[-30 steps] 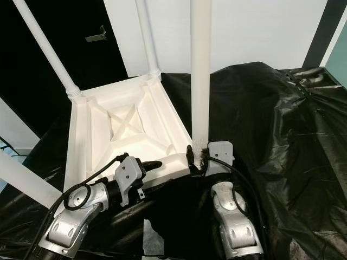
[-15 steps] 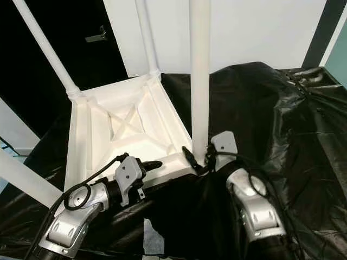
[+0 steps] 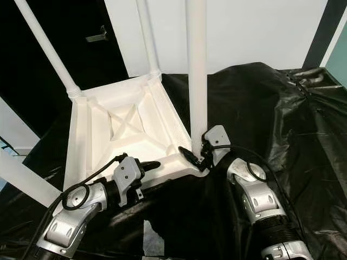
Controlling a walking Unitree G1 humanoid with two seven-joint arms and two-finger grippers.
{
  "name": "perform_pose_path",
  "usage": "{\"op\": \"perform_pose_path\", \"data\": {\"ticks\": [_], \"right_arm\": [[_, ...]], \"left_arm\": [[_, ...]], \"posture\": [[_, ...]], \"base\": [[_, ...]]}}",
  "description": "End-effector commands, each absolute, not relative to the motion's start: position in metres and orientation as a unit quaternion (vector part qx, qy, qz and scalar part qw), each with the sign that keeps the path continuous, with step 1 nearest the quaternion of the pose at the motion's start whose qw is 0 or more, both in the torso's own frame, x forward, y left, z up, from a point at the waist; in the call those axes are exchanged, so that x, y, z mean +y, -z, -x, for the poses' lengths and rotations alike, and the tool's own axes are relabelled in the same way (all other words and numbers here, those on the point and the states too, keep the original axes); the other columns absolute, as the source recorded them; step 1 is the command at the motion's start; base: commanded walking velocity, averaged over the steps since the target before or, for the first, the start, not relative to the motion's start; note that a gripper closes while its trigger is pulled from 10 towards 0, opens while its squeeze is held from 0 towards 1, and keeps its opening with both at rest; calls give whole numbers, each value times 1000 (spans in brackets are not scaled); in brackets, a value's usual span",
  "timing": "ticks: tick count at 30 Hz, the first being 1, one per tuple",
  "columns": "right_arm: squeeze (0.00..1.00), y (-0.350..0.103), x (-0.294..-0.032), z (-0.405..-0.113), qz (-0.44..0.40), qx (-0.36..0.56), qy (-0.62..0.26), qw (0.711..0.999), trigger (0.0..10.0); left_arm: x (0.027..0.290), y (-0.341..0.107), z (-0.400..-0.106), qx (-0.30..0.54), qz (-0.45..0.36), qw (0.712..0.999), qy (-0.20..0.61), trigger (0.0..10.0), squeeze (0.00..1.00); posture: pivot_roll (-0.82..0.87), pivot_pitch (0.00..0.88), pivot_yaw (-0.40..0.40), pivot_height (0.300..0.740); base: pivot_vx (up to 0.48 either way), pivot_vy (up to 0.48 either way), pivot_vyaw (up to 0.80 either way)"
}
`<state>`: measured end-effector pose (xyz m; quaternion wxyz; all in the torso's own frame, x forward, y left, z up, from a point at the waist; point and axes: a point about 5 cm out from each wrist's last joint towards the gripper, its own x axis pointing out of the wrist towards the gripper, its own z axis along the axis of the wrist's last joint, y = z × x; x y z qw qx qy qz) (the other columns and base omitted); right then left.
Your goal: Building children table
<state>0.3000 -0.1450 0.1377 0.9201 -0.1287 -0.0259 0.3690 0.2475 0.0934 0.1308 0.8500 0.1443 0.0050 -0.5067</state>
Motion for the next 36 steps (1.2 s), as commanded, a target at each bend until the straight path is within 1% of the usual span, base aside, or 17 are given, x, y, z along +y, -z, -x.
{"op": "perform_pose_path", "data": {"ticks": [1, 5, 6, 7, 8, 9, 12, 14, 16, 18, 21, 26, 28, 30, 31, 33, 36], "right_arm": [[0, -127, -144, -297, 129, -5, -387, 913, 0], [0, -125, -149, -296, 121, -2, -367, 922, 0], [0, -125, -149, -296, 115, -1, -363, 925, 1765], [0, -125, -150, -296, 119, 0, -352, 929, 8078], [0, -126, -150, -296, 116, -6, -343, 932, 10000], [0, -126, -150, -295, 114, -7, -326, 939, 10000], [0, -126, -149, -295, 112, -8, -314, 943, 10000], [0, -122, -149, -294, 118, 0, -260, 958, 10000], [0, -118, -146, -291, 104, 7, -203, 974, 10000], [0, -115, -145, -288, 95, 14, -174, 980, 10000], [0, -108, -142, -284, 78, 31, -106, 991, 10000], [0, -104, -133, -279, 62, 35, -41, 997, 10000], [0, -104, -133, -279, 62, 35, -41, 997, 10000], [0, -105, -126, -276, 50, 33, 12, 998, 10000], [0, -106, -122, -275, 45, 33, 20, 998, 10000], [0, -108, -120, -274, 42, 32, 27, 998, 10000], [0, -110, -122, -273, 42, 31, 35, 998, 10000]], "left_arm": [[96, -132, -246, 5, -150, 854, 498, 10000, 0], [95, -132, -245, 5, -150, 854, 499, 10000, 0], [95, -132, -245, 5, -151, 853, 499, 10000, 0], [95, -131, -245, 6, -151, 853, 500, 10000, 0], [95, -131, -245, 6, -151, 853, 500, 10000, 0], [95, -131, -245, 6, -151, 852, 501, 10000, 0], [95, -131, -245, 6, -151, 852, 501, 10000, 0], [94, -131, -244, 6, -150, 852, 502, 10000, 0], [93, -130, -242, 6, -149, 851, 503, 10000, 0], [93, -130, -242, 7, -148, 852, 503, 10000, 0], [92, -129, -240, 7, -146, 852, 503, 10000, 0], [91, -128, -239, 8, -143, 852, 503, 10000, 0], [91, -128, -239, 8, -143, 852, 503, 10000, 0], [91, -127, -238, 9, -143, 853, 503, 10000, 0], [91, -127, -238, 9, -142, 853, 503, 10000, 0], [91, -127, -237, 10, -142, 853, 503, 10000, 0], [91, -127, -237, 11, -142, 852, 504, 10000, 0]], "posture": [[39, 0, 102, 740], [38, 0, 101, 740], [38, 0, 101, 740], [36, 0, 101, 740], [36, 0, 101, 740], [37, 0, 98, 740], [37, 0, 98, 740], [35, 0, 90, 740], [34, 0, 85, 740], [33, 0, 84, 740], [32, 0, 80, 740], [34, 0, 70, 740], [34, 0, 70, 740], [36, 0, 70, 740], [36, 0, 71, 740], [32, 0, 73, 740], [31, 0, 75, 740]], "base": [[0, 0, 0], [0, 0, 0], [0, 0, 0], [0, 0, 0], [0, 0, 0], [0, 0, 0], [0, 0, 0], [0, 0, 0], [0, 0, 0], [0, 0, 0], [0, 0, 0], [0, 0, 0], [0, 0, 0], [0, 0, 0], [0, 0, 0], [0, 0, 0], [0, 0, 0]]}}
